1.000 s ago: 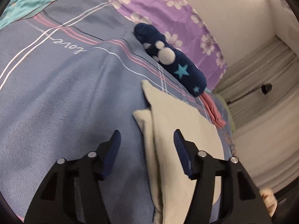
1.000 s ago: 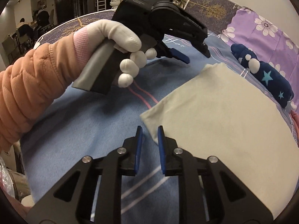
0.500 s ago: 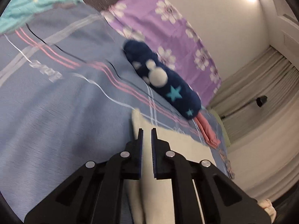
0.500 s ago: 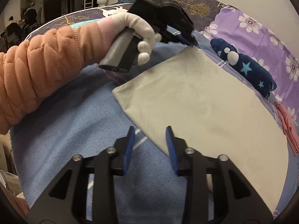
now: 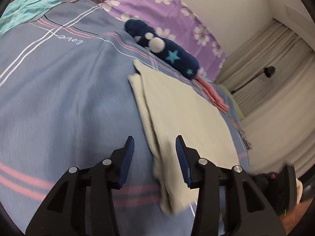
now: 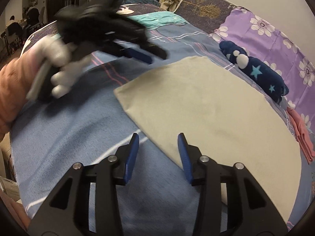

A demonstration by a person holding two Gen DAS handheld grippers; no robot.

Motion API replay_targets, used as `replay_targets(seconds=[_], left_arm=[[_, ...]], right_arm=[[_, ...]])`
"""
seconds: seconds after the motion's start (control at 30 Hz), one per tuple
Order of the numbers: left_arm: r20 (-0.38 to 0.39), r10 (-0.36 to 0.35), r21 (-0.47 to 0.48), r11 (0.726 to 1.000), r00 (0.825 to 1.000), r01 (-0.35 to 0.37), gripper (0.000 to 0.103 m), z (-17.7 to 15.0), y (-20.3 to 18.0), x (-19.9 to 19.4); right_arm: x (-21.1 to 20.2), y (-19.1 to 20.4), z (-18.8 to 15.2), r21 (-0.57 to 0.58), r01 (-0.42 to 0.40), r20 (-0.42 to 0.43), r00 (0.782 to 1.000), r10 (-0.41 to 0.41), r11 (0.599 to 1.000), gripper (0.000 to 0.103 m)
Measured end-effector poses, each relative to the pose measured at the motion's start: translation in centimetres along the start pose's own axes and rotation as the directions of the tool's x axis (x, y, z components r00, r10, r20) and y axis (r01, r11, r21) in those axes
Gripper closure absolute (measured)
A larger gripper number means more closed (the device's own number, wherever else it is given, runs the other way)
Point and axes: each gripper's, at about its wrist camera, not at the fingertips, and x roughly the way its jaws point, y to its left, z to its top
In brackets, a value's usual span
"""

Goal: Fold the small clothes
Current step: 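Fold the shirt over and open both tools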

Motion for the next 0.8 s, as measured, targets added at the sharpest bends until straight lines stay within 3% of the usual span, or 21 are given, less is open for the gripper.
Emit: replay_targets(seconds=[0.07,0.1,0.13,0.17,0.2,0.27,0.33,0.43,0.5,0.6,0.67,0.73,0.8], left_arm=[[-0.049,-0.037,0.004,0.999,0.998,0.038,0.060,-2.0,-0.5,-0.1],[-0.109,-0.031,0.003,0.999,0.994,0.032,0.065,-3.2,-0.7,0.6],[-0.143,-0.003,0.011,1.000,0.990,0.005,0.082,-3.9,-0.9,1.2],[-0.133,0.058,0.035,0.998,0.989,-0.054,0.090,-4.3,-1.3,1.3],[-0.133,0.072,0.035,0.997,0.989,-0.067,0.099,-4.3,-1.4,1.2],[-0.103,0.058,0.008,0.998,0.993,-0.058,0.099,-4.0,-2.1,-0.1],[-0.066,0.117,0.093,0.989,0.991,-0.111,0.100,-4.0,-3.7,-1.2],[-0.068,0.225,0.179,0.961,0.972,-0.210,0.102,-4.5,-4.2,-1.0],[-0.071,0.284,0.163,0.949,0.956,-0.270,0.102,-4.8,-3.2,-1.1],[-0.035,0.289,0.104,0.953,0.957,-0.285,0.099,-4.6,-2.1,-1.8],[-0.003,0.314,0.111,0.944,0.949,-0.312,0.085,-4.3,-2.3,-2.3],[0.030,0.340,0.135,0.930,0.940,-0.341,0.067,-3.8,-2.9,-2.3],[0.043,0.332,0.153,0.930,0.942,-0.335,0.066,-3.7,-3.5,-2.3]], right_arm=[[-0.3,-0.9,-0.4,0.027,0.012,-0.005,1.000,-0.012,1.000,0.058],[-0.3,-1.2,-0.6,0.038,0.016,-0.010,1.000,-0.016,0.999,0.058],[-0.3,-1.4,-0.7,0.050,0.019,-0.013,1.000,-0.019,0.999,0.058],[-0.3,-1.6,-0.9,0.064,0.018,-0.014,1.000,-0.018,0.998,0.058],[-0.2,-1.6,-0.9,0.074,0.015,-0.015,1.000,-0.014,0.997,0.058],[-0.5,-1.3,-1.0,0.082,0.010,-0.014,1.000,-0.009,0.997,0.058],[-1.0,-0.7,-1.2,0.058,0.010,-0.003,1.000,-0.010,0.998,0.053],[-1.2,0.0,-1.7,0.007,0.040,-0.008,0.999,-0.040,0.999,0.049],[-1.0,0.1,-1.8,0.002,0.046,-0.016,0.999,-0.046,0.999,0.049],[-0.8,0.5,-1.8,-0.010,0.068,-0.017,0.998,-0.068,0.998,0.045],[-0.6,1.2,-1.8,-0.042,0.137,-0.020,0.990,-0.138,0.990,0.037],[-0.4,1.8,-1.7,-0.080,0.187,-0.010,0.982,-0.189,0.979,0.036],[-0.3,2.4,-1.5,-0.101,0.196,0.008,0.981,-0.196,0.975,0.036]])
